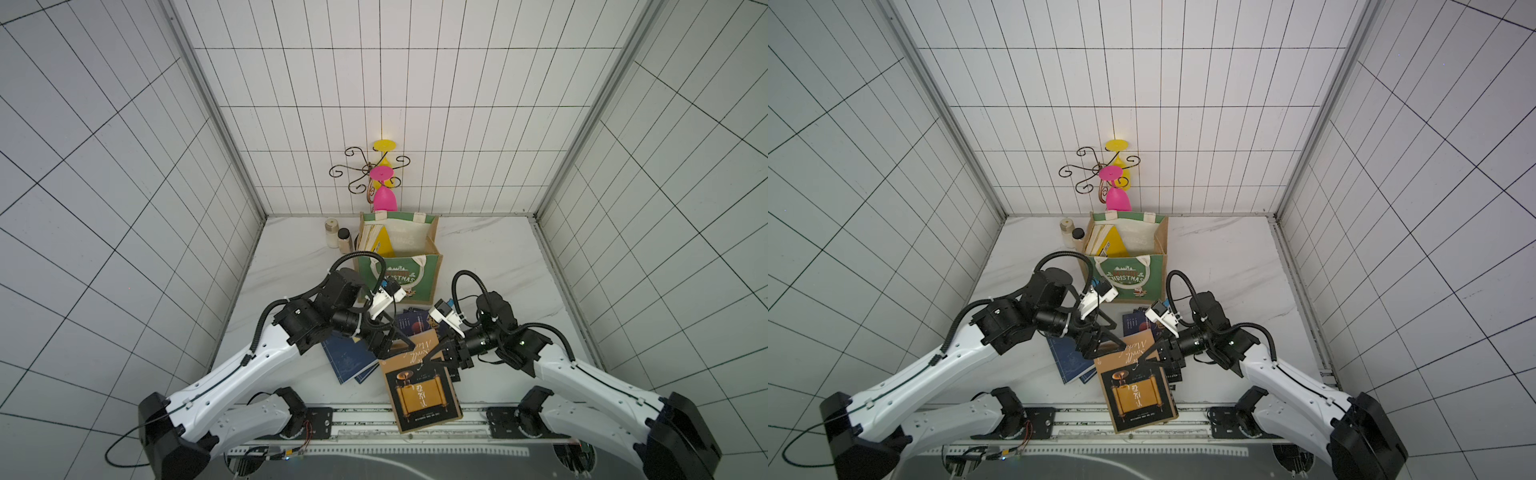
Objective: Put the books into the canvas bag
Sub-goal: Pick up the book from the book.
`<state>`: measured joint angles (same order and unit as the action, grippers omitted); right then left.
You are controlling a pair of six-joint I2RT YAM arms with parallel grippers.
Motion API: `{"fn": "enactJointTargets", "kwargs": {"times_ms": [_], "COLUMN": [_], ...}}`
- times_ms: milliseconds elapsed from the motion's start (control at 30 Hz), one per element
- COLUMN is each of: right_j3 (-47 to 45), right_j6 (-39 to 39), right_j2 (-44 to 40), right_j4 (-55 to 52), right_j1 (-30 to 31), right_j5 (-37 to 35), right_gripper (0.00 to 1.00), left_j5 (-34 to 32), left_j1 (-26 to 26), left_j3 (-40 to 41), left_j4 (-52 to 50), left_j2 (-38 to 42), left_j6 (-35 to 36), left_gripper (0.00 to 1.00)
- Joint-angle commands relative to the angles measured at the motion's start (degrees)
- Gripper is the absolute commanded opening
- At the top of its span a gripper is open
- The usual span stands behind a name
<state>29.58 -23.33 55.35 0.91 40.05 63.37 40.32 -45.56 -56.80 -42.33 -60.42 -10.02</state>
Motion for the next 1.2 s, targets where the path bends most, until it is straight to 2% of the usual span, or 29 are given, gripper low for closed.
{"fn": "enactJointTargets", "kwargs": {"times_ms": [0, 67, 200, 233, 267, 300, 333, 367, 400, 433, 667, 733, 800, 900, 1100, 1167], "right_j3": [10.3, 11.8, 12.4, 12.6, 12.7, 12.9, 13.2, 13.5, 13.6, 13.9, 15.9, 16.5, 17.2, 18.3, 22.2, 24.3], "right_j6": [7.7, 10.7, 12.4, 12.6, 12.7, 13.0, 13.3, 13.7, 13.8, 14.1, 14.9, 14.8, 14.9, 14.9, 14.7, 14.7], "right_j2": [-1.9, -2.1, -2.4, -2.6, -2.9, -3.1, -3.0, -2.7, -2.5, -2.3, -2.2, -2.7, -3.3, -5.5, -11.4, -12.9], "right_j4": [-12.6, -16.8, -18.2, -18.2, -18.3, -20.0, -20.4, -20.8, -21.2, -21.3, -21.8, -21.9, -22.0, -22.1, -25.4, -27.2], "right_j1": [0.5, 0.6, 0.6, 0.7, 0.7, 0.7, 0.8, 0.8, 0.8, 0.7, 0.5, 0.1, -0.6, -1.8, -3.8, -4.1], "right_j5": [5.0, 4.7, 6.2, 6.6, 6.1, 5.5, 5.5, 5.5, 5.0, 4.6, 0.8, -1.3, -2.6, -5.0, -17.2, -22.9], "right_gripper": [0.0, 0.0, 0.0, 0.0, 0.0, 0.0, 0.0, 0.0, 0.0, 0.0, 0.01, 0.13, 0.37, 0.66, 0.95, 0.99], "left_j5": [-3.0, -3.3, -3.3, -3.4, -3.2, -2.7, -2.5, -2.8, -3.4, -3.5, -3.6, -4.4, -6.5, -10.6, -16.2, -16.5], "left_j1": [-4.2, -6.1, -7.2, -7.4, -7.5, -7.5, -7.5, -7.5, -7.5, -7.5, -8.0, -8.0, -8.0, -7.3, -2.0, 0.1], "left_j3": [-1.7, -1.7, -1.7, -1.7, -1.9, -2.0, -2.1, -2.5, -2.7, -2.9, -5.4, -7.3, -10.6, -17.8, -33.8, -38.5], "left_j4": [-3.6, -3.7, -3.6, -3.6, -3.6, -3.7, -3.7, -4.0, -4.2, -4.3, -6.1, -7.1, -8.2, -10.9, -18.3, -19.7], "left_j2": [-1.0, -1.8, -2.4, -2.7, -3.0, -3.3, -3.5, -3.6, -3.6, -3.6, -3.3, -3.3, -3.5, -4.5, -9.9, -11.5], "left_j6": [4.2, 4.5, 4.8, 5.0, 5.1, 5.1, 5.1, 5.1, 5.2, 5.3, 6.0, 6.3, 6.4, 6.7, 6.9, 6.6], "left_gripper": [0.97, 0.97, 0.97, 0.92, 0.82, 0.67, 0.5, 0.25, 0.08, 0.0, 0.0, 0.0, 0.0, 0.0, 0.0, 0.0]}}
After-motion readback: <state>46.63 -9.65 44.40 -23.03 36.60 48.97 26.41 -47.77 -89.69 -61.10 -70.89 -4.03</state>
